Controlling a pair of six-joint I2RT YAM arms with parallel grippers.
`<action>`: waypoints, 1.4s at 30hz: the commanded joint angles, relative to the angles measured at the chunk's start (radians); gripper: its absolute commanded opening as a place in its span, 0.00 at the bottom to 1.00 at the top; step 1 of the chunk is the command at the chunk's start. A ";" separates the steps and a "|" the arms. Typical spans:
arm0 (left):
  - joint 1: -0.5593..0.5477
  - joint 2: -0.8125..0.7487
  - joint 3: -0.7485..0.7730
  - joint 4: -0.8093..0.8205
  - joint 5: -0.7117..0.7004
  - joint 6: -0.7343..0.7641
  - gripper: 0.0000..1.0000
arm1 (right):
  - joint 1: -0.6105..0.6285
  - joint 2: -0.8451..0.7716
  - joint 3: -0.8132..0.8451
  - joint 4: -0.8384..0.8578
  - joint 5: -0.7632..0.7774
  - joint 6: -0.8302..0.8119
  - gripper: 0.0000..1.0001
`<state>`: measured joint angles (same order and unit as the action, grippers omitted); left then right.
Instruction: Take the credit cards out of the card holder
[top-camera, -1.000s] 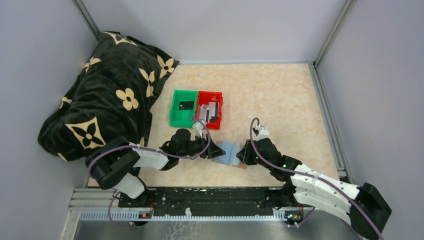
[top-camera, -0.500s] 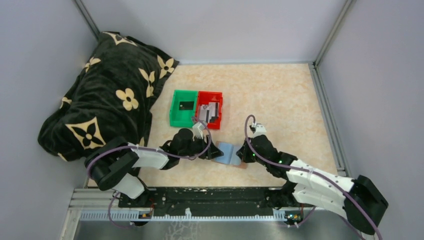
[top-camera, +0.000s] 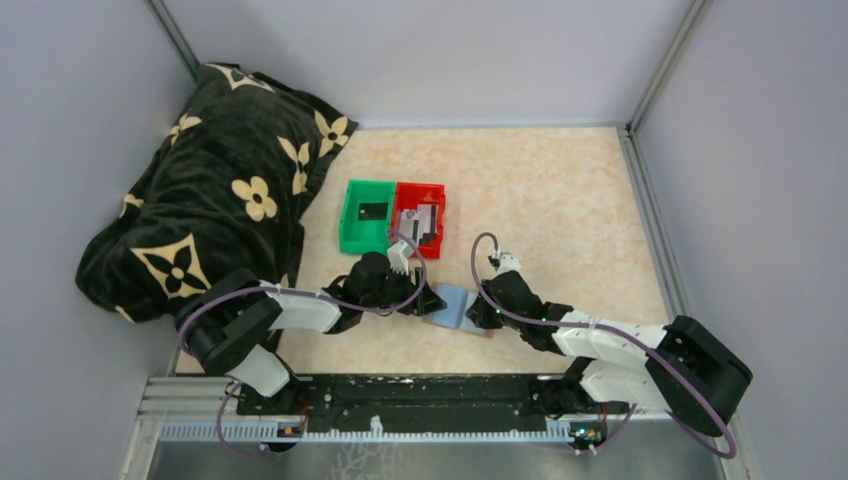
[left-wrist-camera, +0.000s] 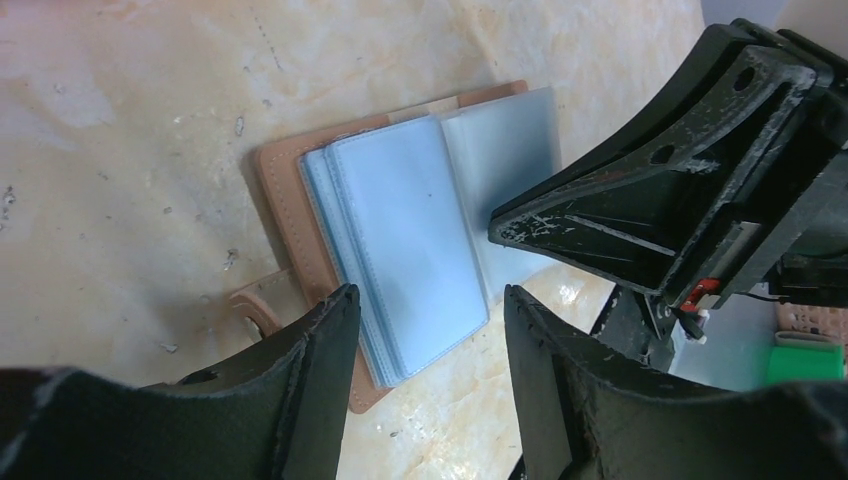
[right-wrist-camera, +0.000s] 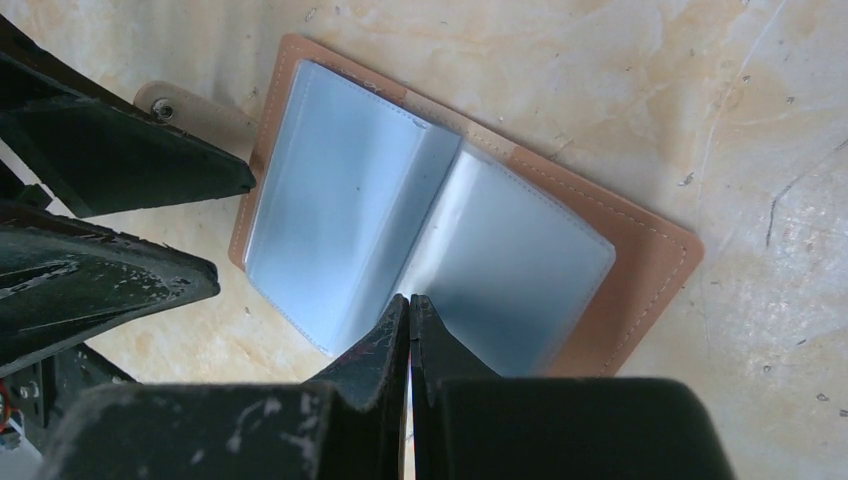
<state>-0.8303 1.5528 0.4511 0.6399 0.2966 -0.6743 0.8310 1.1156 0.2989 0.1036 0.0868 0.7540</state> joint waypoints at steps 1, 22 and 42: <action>0.003 0.018 0.000 -0.031 -0.013 0.048 0.62 | 0.008 0.010 -0.016 0.087 -0.009 0.020 0.00; -0.025 0.138 0.018 0.293 0.202 -0.136 0.61 | 0.000 0.058 -0.056 0.166 -0.046 0.048 0.00; -0.071 0.219 0.107 0.406 0.270 -0.214 0.60 | -0.084 -0.167 -0.122 0.075 -0.066 0.054 0.00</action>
<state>-0.8879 1.7588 0.5259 0.9916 0.5346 -0.8742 0.7612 1.0210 0.1791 0.2005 0.0189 0.8082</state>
